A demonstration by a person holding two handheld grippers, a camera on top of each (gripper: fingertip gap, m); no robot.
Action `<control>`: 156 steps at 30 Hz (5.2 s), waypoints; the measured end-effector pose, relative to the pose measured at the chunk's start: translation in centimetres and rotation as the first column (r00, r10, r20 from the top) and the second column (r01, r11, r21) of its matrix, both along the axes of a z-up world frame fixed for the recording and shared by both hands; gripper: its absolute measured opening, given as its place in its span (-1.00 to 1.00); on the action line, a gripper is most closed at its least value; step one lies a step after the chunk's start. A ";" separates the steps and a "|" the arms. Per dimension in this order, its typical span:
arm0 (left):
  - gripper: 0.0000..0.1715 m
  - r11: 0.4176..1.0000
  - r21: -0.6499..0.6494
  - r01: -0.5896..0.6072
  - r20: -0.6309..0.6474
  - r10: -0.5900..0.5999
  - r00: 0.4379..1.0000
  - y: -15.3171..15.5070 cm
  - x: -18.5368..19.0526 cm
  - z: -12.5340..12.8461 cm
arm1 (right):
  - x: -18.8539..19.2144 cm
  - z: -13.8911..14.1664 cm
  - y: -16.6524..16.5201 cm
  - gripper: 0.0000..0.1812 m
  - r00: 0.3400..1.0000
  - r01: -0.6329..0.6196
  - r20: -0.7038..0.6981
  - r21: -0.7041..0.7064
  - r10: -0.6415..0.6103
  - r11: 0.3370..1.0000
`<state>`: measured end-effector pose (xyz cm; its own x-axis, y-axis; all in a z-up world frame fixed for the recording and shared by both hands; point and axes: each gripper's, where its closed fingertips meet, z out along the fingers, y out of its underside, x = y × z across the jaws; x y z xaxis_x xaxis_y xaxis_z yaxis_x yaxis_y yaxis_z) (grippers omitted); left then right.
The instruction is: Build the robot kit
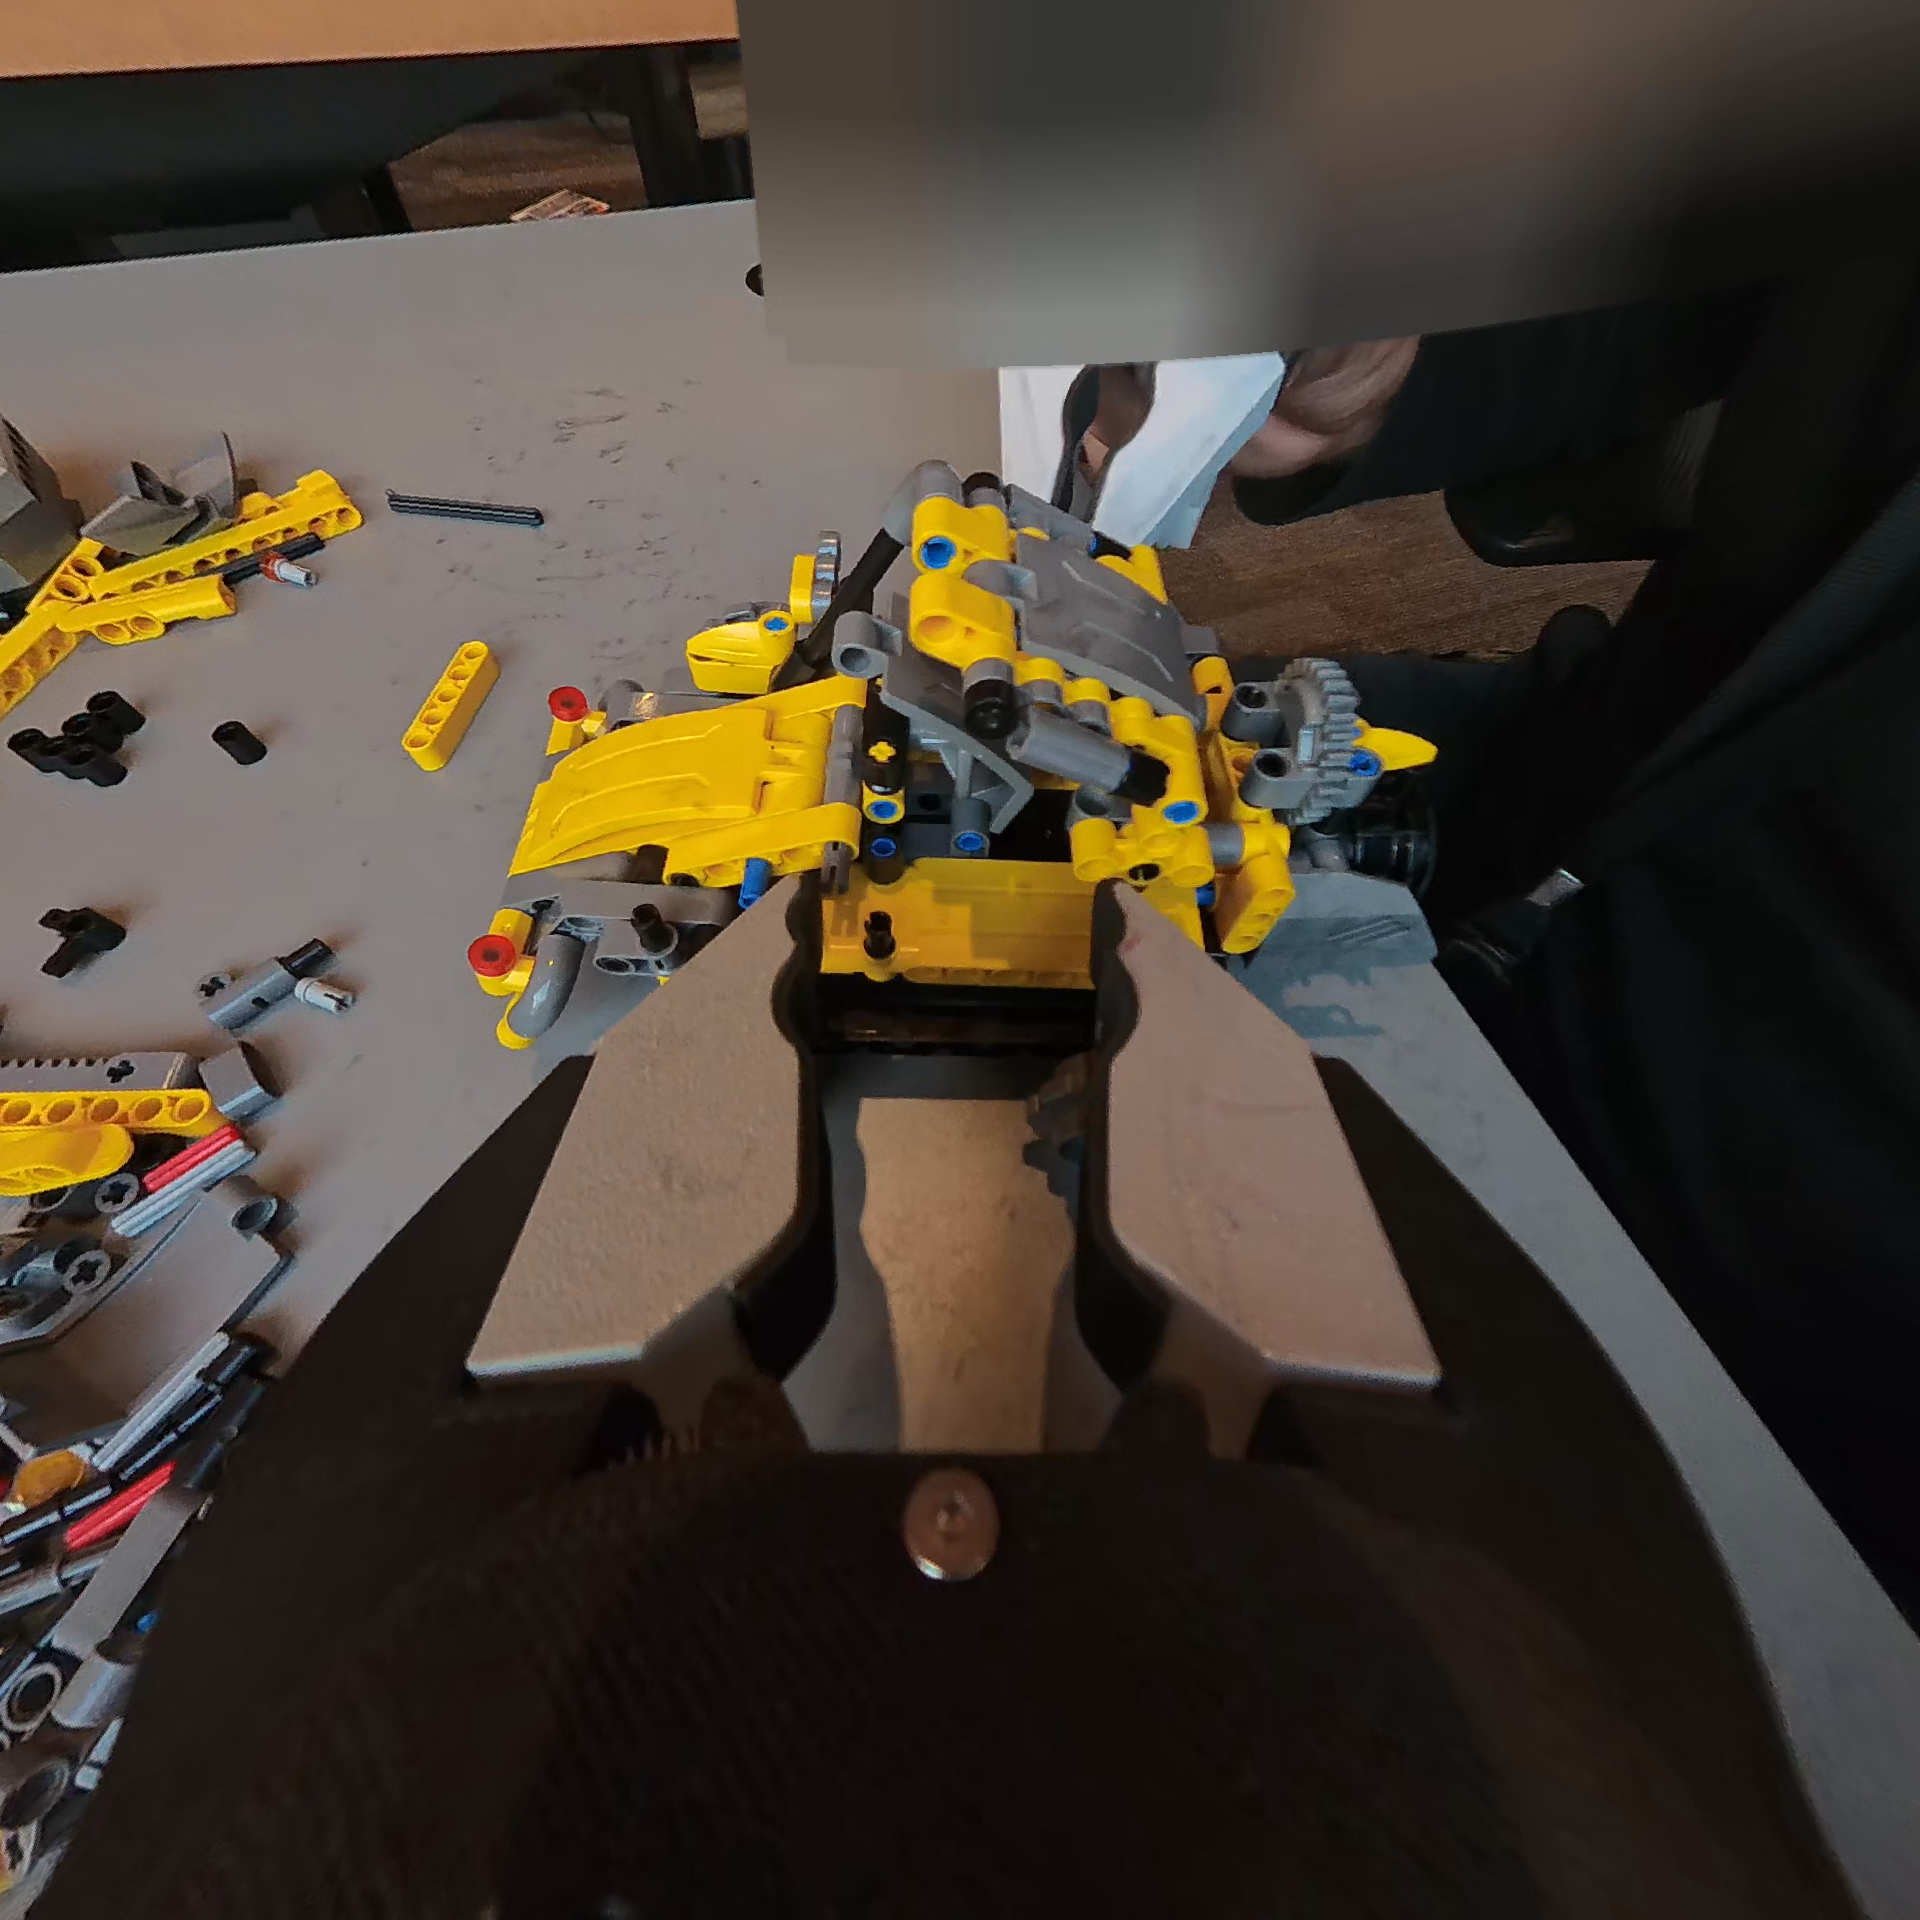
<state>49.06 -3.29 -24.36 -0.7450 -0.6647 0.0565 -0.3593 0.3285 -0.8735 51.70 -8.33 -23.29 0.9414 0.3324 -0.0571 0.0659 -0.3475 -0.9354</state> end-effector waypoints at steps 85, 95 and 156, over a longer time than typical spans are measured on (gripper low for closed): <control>-0.35 0.904 0.365 -0.223 -0.089 0.273 0.958 0.2 -2.9 -2.2 | 0.1 0.1 0.8 -0.98 0.955 -0.296 0.010 -0.097 0.298 0.950; -0.32 0.816 0.533 -0.223 0.009 0.258 0.966 0.9 -2.2 -3.0 | 1.0 -0.1 1.2 -1.00 0.964 -0.259 0.041 -0.098 0.264 0.961; -0.10 0.613 0.759 0.220 -0.045 -0.288 0.957 3.9 0.3 -1.5 | 0.8 0.2 0.0 -0.81 0.936 -0.345 -0.119 -0.118 0.331 0.931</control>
<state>49.35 0.63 -25.84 -0.8697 -0.2344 -0.4343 -0.1048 0.9476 -0.3017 52.50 -8.34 -23.08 0.7625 0.6128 -0.2077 0.1140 -0.4433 -0.8891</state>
